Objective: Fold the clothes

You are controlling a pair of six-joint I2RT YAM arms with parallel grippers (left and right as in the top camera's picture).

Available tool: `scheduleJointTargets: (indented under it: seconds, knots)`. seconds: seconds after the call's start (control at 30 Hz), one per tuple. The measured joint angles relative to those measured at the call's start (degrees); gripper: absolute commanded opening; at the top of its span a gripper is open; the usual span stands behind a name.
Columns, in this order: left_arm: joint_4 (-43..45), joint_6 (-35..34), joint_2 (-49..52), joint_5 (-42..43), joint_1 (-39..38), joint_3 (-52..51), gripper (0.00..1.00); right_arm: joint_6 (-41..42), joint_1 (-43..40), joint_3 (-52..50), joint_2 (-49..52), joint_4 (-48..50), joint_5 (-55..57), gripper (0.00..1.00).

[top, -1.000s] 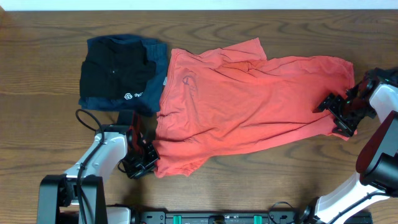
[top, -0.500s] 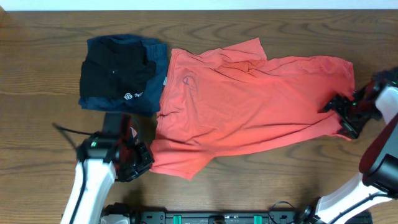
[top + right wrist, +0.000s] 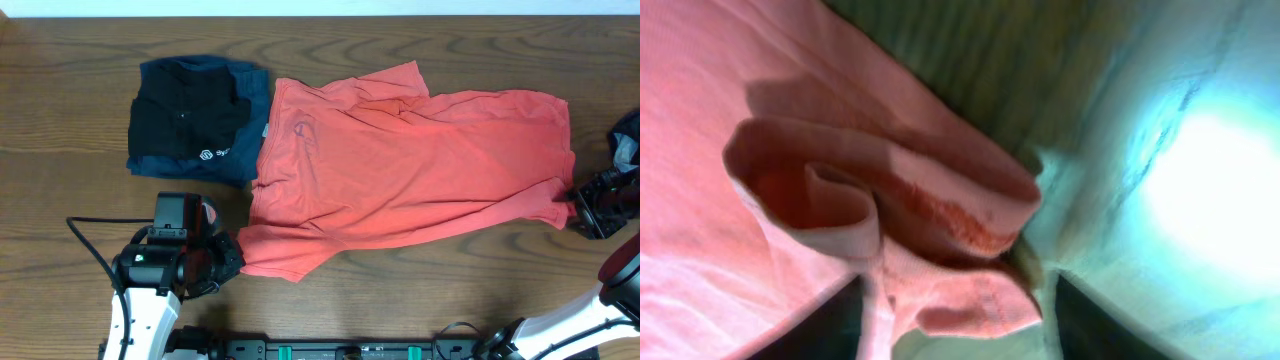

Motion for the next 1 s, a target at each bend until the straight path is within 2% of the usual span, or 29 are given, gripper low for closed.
scheduleJointTargets:
  seconds: [0.03,0.1,0.3,0.4,0.57,0.7,0.73,0.77,0.8,0.87,0.9,1.0]
  knots:
    - [0.11,-0.02,0.00,0.00,0.00,0.00,0.06,0.11,0.00,-0.02,0.00,-0.57,-0.20,0.15]
    - [0.20,0.00,0.00,0.00,0.00,0.00,0.06,-0.13,0.04,-0.02,0.00,-1.70,-0.48,0.01]
    - [0.26,0.00,0.04,0.00,0.00,0.00,0.06,-0.09,-0.15,0.02,0.00,-3.28,-0.79,0.01]
    - [0.24,0.00,0.09,0.00,0.00,0.00,0.06,-0.85,-1.55,2.25,-0.13,-7.93,-1.27,0.01]
    - [0.26,-0.02,0.09,0.02,0.00,0.00,0.06,-3.21,-6.19,14.25,-2.34,-18.75,0.07,0.01]
    - [0.28,0.00,0.09,0.09,0.00,0.00,0.06,-3.85,-9.01,21.75,-7.32,-22.34,2.21,0.02]
    - [0.31,-0.02,0.09,0.13,0.00,0.00,0.06,-3.85,-9.44,22.62,-8.66,-22.62,2.97,0.06]
    - [0.31,0.00,0.09,0.22,0.00,0.00,0.06,-3.78,-9.75,23.23,-10.01,-22.97,3.98,0.17]
    - [0.28,0.00,0.09,0.24,0.00,0.00,0.06,-3.50,-9.94,23.41,-10.78,-23.12,4.96,0.36]
    - [0.26,0.00,0.09,0.04,0.00,0.00,0.06,-3.69,-10.08,23.61,-11.37,-23.45,6.56,0.50]
    - [0.26,0.00,0.09,0.04,0.00,0.00,0.06,-3.67,-10.08,23.52,-11.32,-23.47,7.02,0.54]
    - [0.26,0.00,0.09,0.02,0.00,0.00,0.06,-3.82,-10.05,22.58,-10.88,-23.04,8.02,0.56]
